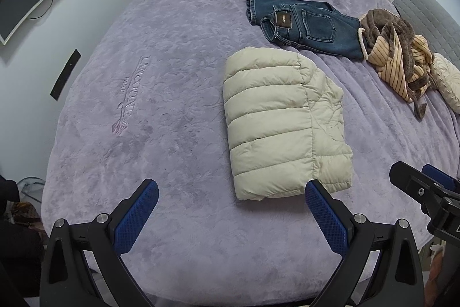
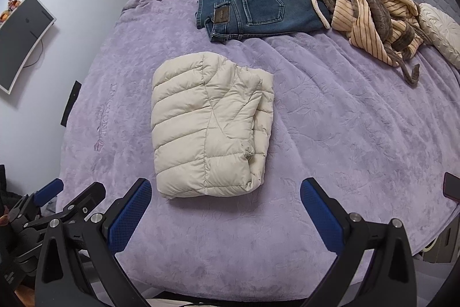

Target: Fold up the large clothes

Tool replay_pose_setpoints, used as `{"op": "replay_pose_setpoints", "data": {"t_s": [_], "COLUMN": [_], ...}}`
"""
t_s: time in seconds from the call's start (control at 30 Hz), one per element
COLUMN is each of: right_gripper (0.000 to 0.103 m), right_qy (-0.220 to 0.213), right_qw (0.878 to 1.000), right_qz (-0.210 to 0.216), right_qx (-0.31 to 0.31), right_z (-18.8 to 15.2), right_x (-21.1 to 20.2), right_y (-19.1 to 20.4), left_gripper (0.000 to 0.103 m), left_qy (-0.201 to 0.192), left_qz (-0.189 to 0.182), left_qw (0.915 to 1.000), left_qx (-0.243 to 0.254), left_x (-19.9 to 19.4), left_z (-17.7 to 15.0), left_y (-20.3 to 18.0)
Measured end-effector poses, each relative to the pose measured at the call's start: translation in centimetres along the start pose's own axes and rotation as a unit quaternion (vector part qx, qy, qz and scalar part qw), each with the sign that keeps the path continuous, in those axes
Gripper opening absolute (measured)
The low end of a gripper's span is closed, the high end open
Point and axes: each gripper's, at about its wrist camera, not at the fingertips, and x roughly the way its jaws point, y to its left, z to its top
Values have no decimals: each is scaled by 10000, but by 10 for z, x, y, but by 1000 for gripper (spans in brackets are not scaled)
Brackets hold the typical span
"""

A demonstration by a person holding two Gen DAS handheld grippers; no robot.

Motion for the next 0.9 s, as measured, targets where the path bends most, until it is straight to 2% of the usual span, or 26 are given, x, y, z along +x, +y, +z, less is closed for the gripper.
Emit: {"op": "replay_pose_setpoints", "data": {"t_s": [0.9], "right_gripper": [103], "right_qy": [-61], "right_qw": [9987], "right_qz": [-436], "right_qx": [-242], "right_z": [14], "right_x": [2], "right_y": [8], "left_gripper": [102], "left_qy": [12], "left_qz": [168], "left_qw": [9997], "left_qx": [183], "left_x": [9], "left_z": [14], "left_y": [-5]}}
